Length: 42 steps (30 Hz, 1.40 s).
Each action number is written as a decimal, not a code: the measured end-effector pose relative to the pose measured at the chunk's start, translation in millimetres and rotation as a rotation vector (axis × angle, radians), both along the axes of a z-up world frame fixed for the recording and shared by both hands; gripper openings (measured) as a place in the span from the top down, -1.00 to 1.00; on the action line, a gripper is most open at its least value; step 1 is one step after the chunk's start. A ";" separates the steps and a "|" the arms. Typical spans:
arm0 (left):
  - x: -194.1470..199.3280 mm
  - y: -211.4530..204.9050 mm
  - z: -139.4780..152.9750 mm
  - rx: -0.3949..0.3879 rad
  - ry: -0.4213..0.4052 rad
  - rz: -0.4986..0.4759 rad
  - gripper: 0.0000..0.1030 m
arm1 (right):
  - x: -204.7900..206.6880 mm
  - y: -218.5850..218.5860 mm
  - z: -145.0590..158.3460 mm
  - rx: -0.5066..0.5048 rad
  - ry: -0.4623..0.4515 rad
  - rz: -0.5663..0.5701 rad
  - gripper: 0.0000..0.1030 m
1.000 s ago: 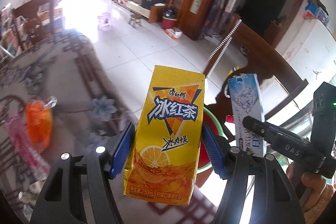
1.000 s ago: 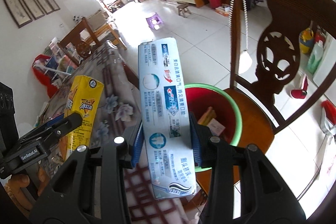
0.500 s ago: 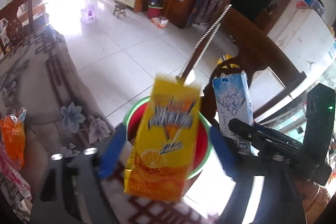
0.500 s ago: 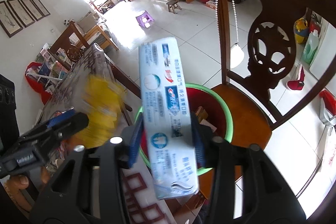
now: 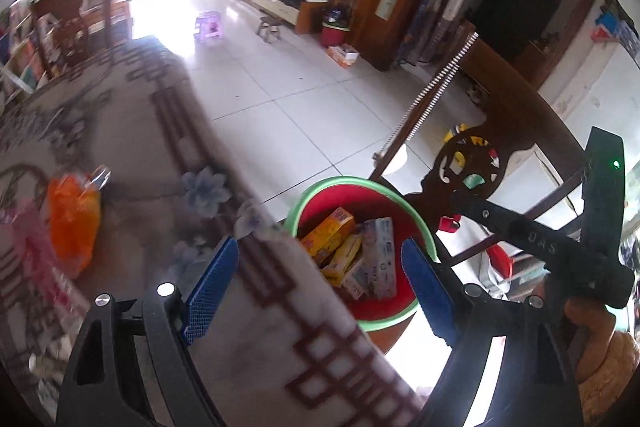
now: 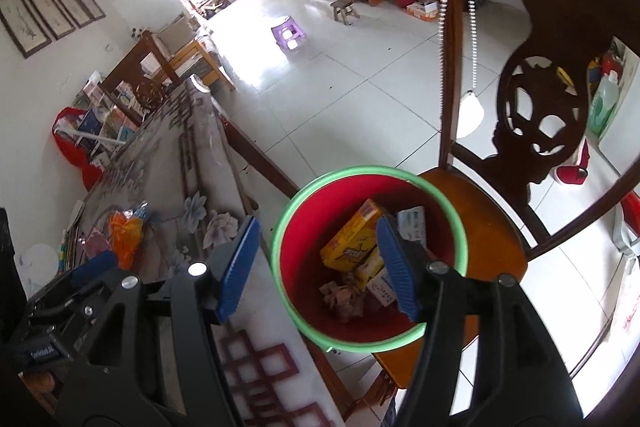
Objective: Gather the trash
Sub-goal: 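Open both tools over the red bucket to drop the cartons, then grasp white-blue wrapper with left tool while right tool grasps patterned paper cup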
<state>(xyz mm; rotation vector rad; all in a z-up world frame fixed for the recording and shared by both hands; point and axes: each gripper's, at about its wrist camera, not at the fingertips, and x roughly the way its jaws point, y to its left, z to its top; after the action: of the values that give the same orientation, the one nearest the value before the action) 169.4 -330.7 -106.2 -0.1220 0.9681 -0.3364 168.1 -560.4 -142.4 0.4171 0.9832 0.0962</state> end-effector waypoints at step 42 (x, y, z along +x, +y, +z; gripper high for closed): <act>-144.1 310.6 -89.4 0.003 0.244 0.398 0.32 | -57.2 351.3 -16.7 -0.129 0.079 0.591 -0.69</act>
<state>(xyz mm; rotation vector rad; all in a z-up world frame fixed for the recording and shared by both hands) 25.3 -20.1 -195.6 -0.3539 1.1583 0.0488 110.9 -209.1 -159.0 0.0008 1.1596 0.5491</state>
